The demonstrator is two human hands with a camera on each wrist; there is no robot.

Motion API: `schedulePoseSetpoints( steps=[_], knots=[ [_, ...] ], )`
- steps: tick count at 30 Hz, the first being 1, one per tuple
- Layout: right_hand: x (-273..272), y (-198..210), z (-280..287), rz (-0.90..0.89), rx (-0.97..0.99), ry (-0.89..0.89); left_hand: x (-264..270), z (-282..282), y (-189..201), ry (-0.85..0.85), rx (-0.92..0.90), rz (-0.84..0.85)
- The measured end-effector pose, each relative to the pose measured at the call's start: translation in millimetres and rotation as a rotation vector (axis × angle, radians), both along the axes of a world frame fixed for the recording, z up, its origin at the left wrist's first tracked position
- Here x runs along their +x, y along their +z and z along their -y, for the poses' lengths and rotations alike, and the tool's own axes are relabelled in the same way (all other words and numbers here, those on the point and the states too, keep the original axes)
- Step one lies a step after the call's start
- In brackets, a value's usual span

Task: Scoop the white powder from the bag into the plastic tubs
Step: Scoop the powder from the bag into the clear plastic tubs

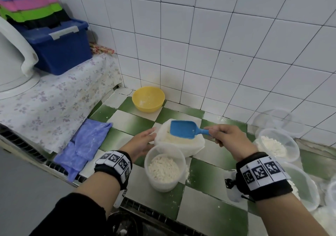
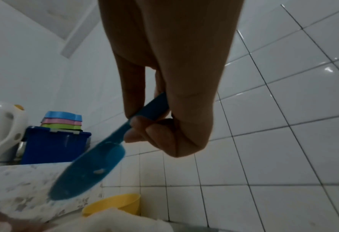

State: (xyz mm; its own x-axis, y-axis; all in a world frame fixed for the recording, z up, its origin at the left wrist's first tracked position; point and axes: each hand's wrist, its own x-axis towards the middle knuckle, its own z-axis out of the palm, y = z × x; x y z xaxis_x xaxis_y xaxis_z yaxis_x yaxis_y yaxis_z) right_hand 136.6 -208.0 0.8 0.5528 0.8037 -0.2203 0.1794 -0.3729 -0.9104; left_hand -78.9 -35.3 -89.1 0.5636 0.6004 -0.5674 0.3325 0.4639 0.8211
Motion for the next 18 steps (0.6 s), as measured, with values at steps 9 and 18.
schedulePoseSetpoints(
  steps=[9,18],
  knots=[
    [-5.4,-51.7,-27.6,0.755,-0.283,0.083,12.4,-9.6,-0.6,-0.016,0.01,-0.021],
    [-2.8,-95.2,-57.9,0.825,-0.258,0.084,17.1,-16.9,-2.4,-0.096,0.054,-0.077]
  ],
)
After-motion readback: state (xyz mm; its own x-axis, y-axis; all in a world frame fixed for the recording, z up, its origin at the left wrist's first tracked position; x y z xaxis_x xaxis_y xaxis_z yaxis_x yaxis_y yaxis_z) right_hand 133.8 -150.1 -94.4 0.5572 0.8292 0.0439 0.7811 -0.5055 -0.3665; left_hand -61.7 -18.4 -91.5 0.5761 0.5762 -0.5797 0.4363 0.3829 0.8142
